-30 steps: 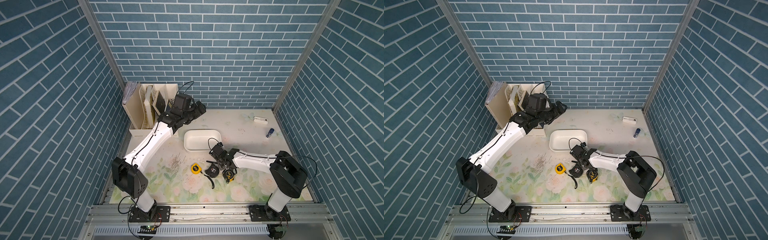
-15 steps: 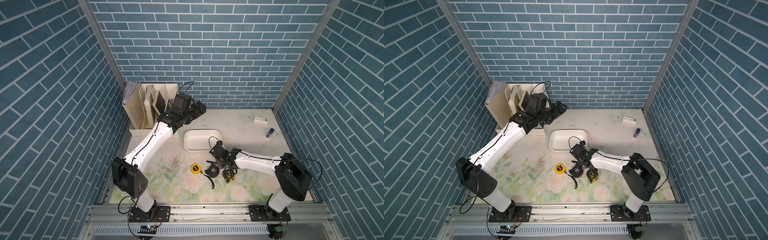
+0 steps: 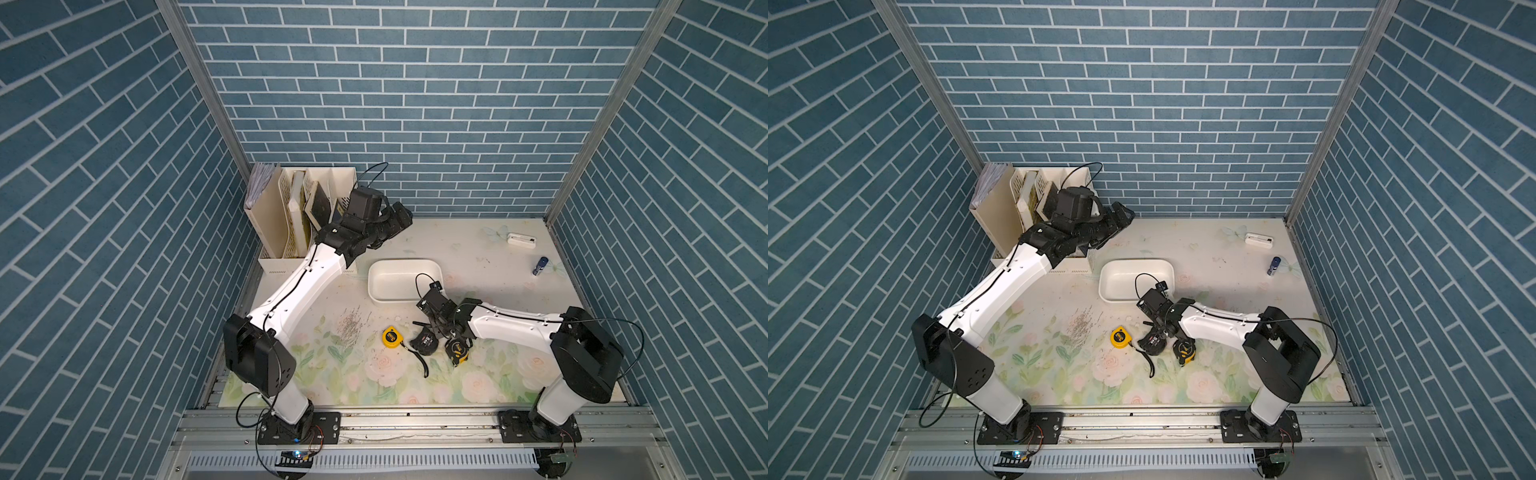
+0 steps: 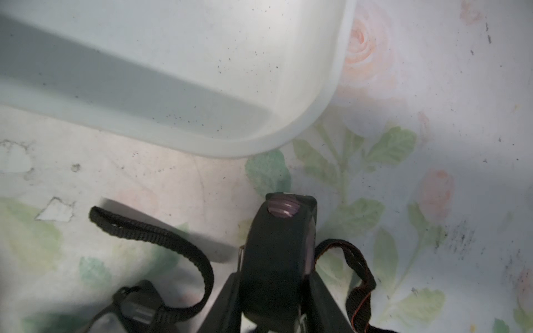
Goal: Take the tape measure out of the storage box
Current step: Place the tape measure at the center of the board.
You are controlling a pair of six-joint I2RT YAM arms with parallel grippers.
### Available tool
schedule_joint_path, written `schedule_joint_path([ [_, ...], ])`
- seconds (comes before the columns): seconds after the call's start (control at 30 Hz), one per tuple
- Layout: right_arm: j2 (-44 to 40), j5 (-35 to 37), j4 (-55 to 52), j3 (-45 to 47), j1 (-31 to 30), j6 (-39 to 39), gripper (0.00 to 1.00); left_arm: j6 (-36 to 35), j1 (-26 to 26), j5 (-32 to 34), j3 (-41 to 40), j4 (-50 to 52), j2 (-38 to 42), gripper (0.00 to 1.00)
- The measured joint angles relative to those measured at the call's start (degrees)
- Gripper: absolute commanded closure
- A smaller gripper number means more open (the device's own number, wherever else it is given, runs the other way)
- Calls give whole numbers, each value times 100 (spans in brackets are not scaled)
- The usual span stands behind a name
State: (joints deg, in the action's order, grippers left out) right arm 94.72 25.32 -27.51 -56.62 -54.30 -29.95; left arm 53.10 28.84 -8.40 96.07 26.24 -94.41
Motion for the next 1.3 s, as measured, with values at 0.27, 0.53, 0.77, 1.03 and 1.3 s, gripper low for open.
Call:
schedule_joint_path([
  [0.27, 0, -9, -4, 2, 0, 0, 76, 0, 0, 0, -2, 2, 2, 7],
  [0.53, -249, -81, 24, 251, 2, -2, 76, 4, 0, 0, -46, 0, 39, 7],
  [0.77, -376, -149, -39, 365, 4, 42, 76, 20, 0, -24, -76, -17, 76, 7],
  [1.03, -363, -192, -35, 356, -7, 173, 71, 17, 0, -22, -76, -15, 76, 7],
  [1.3, -361, -181, -35, 354, -9, 186, 64, 20, 0, -20, -76, -13, 76, 6],
])
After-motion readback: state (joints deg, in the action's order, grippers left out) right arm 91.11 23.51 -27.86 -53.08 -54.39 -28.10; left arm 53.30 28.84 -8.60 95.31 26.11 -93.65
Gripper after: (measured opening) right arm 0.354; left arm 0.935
